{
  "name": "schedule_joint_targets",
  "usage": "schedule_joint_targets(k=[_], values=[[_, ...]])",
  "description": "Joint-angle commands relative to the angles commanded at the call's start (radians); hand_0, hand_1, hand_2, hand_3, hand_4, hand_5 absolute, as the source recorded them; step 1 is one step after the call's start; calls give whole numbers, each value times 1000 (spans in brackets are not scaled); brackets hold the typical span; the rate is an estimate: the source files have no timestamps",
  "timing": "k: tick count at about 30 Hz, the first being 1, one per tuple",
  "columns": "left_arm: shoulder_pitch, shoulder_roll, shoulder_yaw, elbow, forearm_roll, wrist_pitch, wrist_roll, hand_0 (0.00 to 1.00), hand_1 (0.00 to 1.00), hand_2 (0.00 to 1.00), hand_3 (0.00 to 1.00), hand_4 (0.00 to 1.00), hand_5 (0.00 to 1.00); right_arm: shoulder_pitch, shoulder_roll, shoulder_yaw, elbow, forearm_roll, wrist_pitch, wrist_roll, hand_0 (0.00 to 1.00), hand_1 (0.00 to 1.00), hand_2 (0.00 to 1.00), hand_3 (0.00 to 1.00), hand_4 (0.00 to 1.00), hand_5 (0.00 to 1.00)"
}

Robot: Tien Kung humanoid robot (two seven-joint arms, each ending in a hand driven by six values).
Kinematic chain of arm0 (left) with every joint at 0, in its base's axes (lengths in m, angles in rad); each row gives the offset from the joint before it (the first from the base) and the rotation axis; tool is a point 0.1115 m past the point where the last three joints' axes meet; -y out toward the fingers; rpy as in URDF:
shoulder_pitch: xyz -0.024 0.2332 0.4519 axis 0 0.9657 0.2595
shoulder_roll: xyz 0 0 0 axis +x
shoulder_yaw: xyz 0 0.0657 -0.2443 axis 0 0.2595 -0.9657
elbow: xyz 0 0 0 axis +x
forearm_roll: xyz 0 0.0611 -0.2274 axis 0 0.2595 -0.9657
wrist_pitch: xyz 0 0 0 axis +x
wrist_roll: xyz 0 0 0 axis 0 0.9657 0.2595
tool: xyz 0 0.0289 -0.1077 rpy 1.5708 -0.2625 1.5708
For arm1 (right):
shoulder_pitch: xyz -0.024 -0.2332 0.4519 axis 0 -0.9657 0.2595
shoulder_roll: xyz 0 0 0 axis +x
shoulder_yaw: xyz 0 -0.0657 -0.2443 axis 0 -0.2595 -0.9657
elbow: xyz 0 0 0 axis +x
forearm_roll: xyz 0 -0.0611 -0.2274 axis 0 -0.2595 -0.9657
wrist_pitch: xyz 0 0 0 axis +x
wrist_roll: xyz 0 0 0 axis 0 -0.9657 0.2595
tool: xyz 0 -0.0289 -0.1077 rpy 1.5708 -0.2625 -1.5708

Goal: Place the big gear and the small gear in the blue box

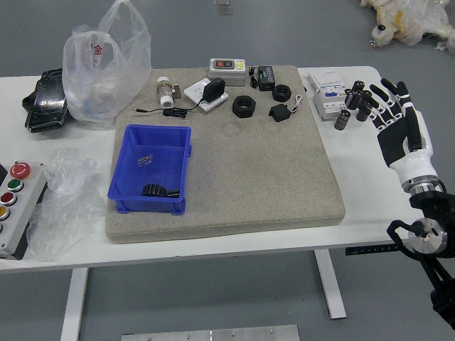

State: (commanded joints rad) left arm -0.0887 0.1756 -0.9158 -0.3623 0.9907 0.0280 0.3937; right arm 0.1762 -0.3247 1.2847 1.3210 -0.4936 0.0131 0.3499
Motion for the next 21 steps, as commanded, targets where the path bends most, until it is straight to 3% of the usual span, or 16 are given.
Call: schedule_joint_targets(k=[7,8,21], values=[[-2,-1,2,0,-4,0,-2,699,651,631,774,701,411,4,6,-15,0,10,13,-7,732,740,759,702,804,620],[-2,-1,2,0,-4,0,-1,699,650,632,774,701,411,3,6,-14,1,10,14,-7,758,757,775,730,831,671],[-18,16,-14,1,29,-14,-2,700,649,633,774,701,410,-14,-9,32,34,-25,2,-10,770,760,778,729,831,668]])
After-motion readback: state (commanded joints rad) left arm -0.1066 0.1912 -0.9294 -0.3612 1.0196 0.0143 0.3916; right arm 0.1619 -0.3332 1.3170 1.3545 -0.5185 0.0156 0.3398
